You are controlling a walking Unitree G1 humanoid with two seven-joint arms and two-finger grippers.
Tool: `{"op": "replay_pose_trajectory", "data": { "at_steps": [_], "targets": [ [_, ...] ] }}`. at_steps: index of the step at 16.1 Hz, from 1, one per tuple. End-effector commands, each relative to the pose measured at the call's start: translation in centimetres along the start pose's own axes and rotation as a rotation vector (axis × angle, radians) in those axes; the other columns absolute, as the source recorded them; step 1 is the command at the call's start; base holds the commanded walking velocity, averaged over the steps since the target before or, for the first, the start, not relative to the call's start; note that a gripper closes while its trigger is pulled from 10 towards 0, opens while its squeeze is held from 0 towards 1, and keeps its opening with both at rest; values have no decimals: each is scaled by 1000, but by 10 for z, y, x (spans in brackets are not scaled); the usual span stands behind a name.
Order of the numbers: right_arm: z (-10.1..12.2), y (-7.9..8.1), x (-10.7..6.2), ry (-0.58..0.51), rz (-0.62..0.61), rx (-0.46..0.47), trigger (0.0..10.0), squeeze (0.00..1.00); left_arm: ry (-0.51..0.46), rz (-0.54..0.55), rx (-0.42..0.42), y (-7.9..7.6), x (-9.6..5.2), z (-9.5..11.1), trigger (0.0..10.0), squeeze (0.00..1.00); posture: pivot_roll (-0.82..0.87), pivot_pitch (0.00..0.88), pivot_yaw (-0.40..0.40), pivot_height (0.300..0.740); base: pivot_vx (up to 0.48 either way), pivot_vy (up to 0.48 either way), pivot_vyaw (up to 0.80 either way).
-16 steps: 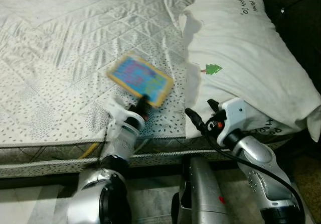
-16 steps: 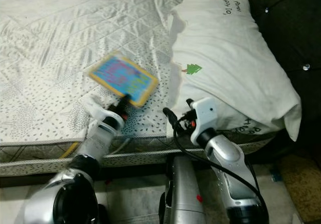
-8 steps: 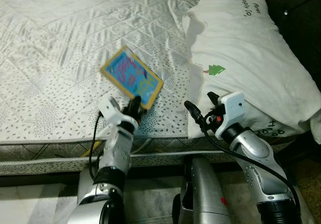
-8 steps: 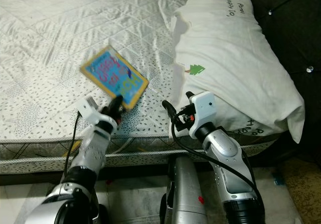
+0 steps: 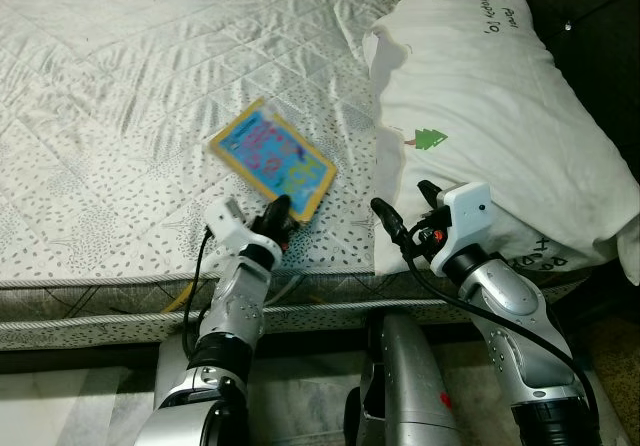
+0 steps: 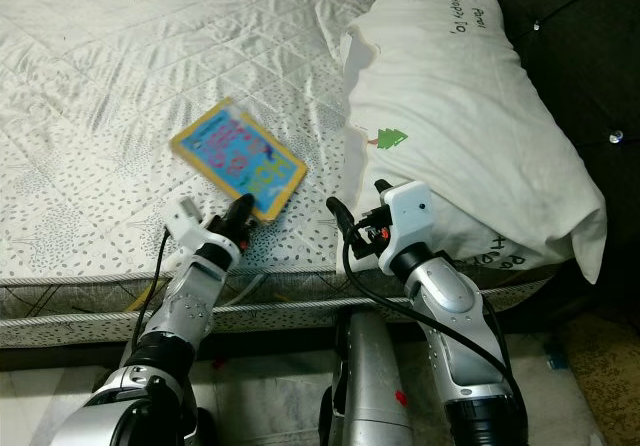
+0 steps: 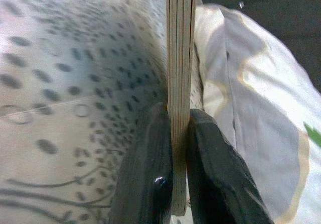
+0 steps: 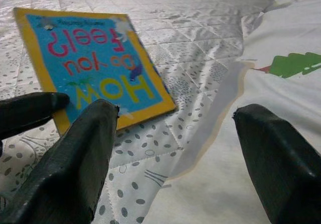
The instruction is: Clean up the room
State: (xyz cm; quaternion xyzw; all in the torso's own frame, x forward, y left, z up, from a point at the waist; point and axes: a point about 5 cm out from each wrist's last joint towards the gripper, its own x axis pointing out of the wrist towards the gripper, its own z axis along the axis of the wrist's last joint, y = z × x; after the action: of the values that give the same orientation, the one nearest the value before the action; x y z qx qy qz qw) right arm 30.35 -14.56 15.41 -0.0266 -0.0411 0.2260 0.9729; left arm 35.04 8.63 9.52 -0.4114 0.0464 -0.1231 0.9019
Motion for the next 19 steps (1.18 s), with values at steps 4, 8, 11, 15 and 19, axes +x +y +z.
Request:
{"op": "replay_pose_trajectory", "data": {
  "at_steps": [4,8,11,15,19],
  "targets": [
    [-6,-1,-6,16,-17,28,10000,0,-65,-3,160,-11,-27,-1,0,0,-113,141,-36,498,0,0,0],
    [-5,1,-3,10,-12,35,10000,0,-221,107,233,17,-63,40,0,0,-96,138,-40,498,0,0,0],
    [-4,-1,-3,5,-18,30,10000,0,-234,221,178,31,-90,40,0,0,-96,140,-47,498,0,0,0],
    [-2,-3,-2,-1,-19,23,10000,0,-211,215,130,27,-87,39,10000,1000,-96,140,-47,498,0,0,0],
    [-1,-6,-5,-4,-27,14,10000,0,-203,308,115,35,-96,44,10000,1000,-106,141,-46,498,0,0,0]
  ]
}}
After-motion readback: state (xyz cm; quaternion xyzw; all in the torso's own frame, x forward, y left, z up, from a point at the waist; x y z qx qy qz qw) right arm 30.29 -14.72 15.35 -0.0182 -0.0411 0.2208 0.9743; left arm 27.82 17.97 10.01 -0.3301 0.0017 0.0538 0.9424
